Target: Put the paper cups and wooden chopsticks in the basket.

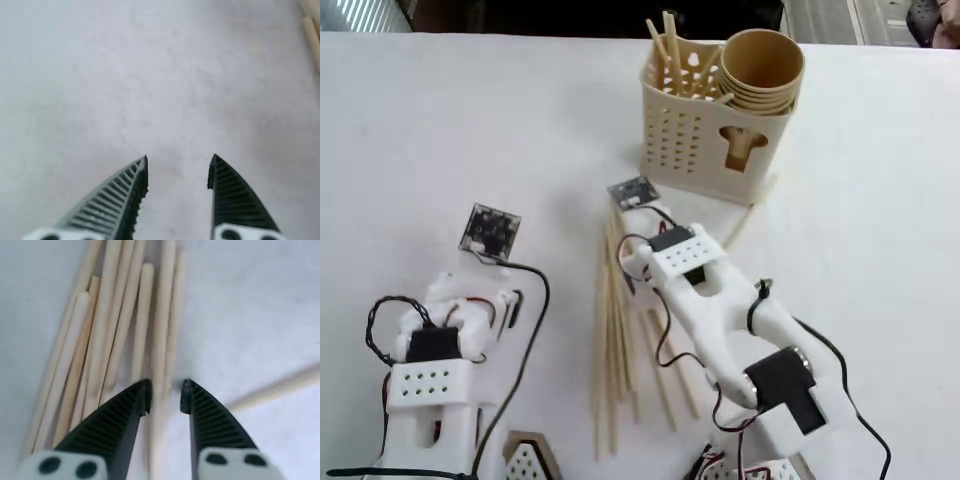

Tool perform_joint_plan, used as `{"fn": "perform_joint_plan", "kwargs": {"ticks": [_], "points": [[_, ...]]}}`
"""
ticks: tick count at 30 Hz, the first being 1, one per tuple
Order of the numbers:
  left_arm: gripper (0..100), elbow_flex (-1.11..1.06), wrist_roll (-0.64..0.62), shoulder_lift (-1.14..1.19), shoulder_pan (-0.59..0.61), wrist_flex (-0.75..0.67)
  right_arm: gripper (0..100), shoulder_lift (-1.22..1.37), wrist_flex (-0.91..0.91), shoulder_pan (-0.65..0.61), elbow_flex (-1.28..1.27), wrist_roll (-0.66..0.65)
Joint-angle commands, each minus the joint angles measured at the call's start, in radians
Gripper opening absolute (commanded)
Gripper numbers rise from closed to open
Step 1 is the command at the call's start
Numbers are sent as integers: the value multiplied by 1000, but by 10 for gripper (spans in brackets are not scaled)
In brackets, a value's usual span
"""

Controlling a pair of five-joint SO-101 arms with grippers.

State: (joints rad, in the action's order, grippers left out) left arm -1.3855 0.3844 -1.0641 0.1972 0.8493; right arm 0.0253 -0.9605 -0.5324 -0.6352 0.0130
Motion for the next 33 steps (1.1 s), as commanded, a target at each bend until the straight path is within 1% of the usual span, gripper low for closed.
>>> {"fn": "perform_joint_plan", "kwargs": {"ticks": [1,4,8,10,15,18,28,33], "points": [[199,0,8,-24,8,-21,115,12,4,2,8,5],[199,0,8,-24,8,-21,107,35,5,1,8,5],[199,0,8,-24,8,-21,15,76,33,-4,11,2],[199,0,8,-24,8,-21,24,79,21,-4,23,0],[199,0,8,-24,8,-21,17,59,1,4,41,-55],[199,0,8,-24,8,-21,17,-8,-27,12,46,-60],[199,0,8,-24,8,-21,17,-414,-104,10,44,-60],[199,0,8,-24,8,-21,17,-458,-116,7,38,-58]]}}
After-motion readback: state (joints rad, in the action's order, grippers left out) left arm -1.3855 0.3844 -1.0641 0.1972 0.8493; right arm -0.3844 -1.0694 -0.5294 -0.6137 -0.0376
